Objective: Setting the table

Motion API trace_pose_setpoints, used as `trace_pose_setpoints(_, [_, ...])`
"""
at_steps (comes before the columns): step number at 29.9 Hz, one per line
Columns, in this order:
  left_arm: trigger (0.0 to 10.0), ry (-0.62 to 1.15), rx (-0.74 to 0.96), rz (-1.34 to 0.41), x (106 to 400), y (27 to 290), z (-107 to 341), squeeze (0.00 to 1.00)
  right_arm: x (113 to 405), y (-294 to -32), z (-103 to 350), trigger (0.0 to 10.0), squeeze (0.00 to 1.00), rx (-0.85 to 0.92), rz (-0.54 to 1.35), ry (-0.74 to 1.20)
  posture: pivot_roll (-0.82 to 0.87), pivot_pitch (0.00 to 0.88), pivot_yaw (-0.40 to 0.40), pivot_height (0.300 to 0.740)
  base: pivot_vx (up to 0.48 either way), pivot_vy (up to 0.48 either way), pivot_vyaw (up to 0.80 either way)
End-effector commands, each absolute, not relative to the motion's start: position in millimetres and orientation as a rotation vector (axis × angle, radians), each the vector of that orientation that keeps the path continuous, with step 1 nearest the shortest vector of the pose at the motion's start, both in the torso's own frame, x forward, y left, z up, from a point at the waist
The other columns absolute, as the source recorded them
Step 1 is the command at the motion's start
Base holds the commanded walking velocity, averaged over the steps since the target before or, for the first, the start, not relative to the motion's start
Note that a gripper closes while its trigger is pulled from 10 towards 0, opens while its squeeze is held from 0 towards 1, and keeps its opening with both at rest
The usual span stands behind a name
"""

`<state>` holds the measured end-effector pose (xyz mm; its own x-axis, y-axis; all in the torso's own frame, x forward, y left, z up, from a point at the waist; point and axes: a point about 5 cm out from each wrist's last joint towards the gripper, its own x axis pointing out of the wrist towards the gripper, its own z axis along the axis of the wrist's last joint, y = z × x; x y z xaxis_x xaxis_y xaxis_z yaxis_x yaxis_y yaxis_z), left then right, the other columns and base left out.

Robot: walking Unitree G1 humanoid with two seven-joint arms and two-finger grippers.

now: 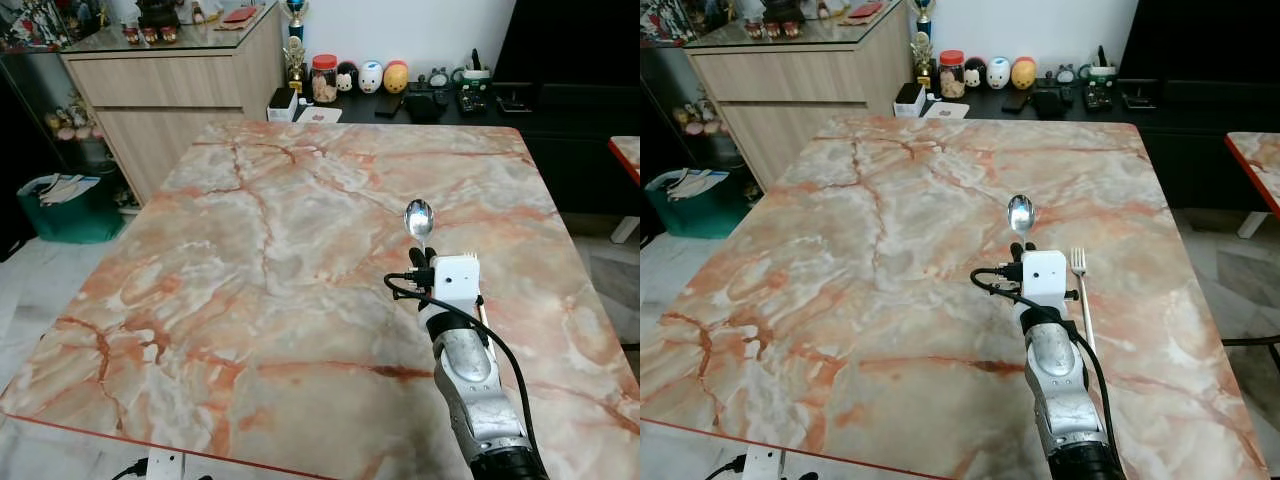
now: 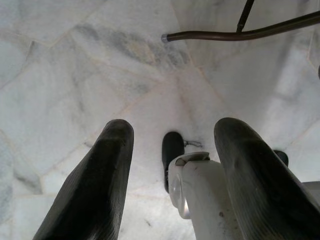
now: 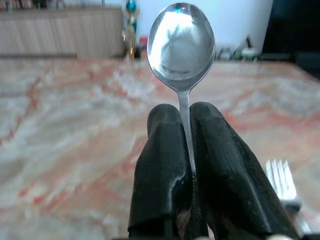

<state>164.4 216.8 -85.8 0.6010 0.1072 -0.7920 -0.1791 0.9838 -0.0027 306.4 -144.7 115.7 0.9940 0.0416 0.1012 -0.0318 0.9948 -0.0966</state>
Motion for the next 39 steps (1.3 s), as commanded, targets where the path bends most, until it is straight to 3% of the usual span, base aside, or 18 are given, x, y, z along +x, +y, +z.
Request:
trace_pose_setpoints(1, [10.0,0.953,-0.052,0.174,157,222,-88,0.0,304,-141,122,10.0,0.0,-0.088,0.058,-0.147,-0.1,0.0,0.062,0.74,0.0,0.0,0.0])
trace_pose_setpoints(22, [10.0,0.931,-0.078,0.177,158,221,-88,0.0,311,-138,131,10.0,0.0,-0.072,0.056,-0.182,-0.1,0.0,0.061,0.74,0.0,0.0,0.0])
trace_pose_setpoints(39, [10.0,0.918,-0.102,0.19,160,220,-87,0.0,318,-137,134,10.0,0.0,-0.059,0.049,-0.178,-0.09,0.0,0.052,0.74,-0.07,-0.255,0.0])
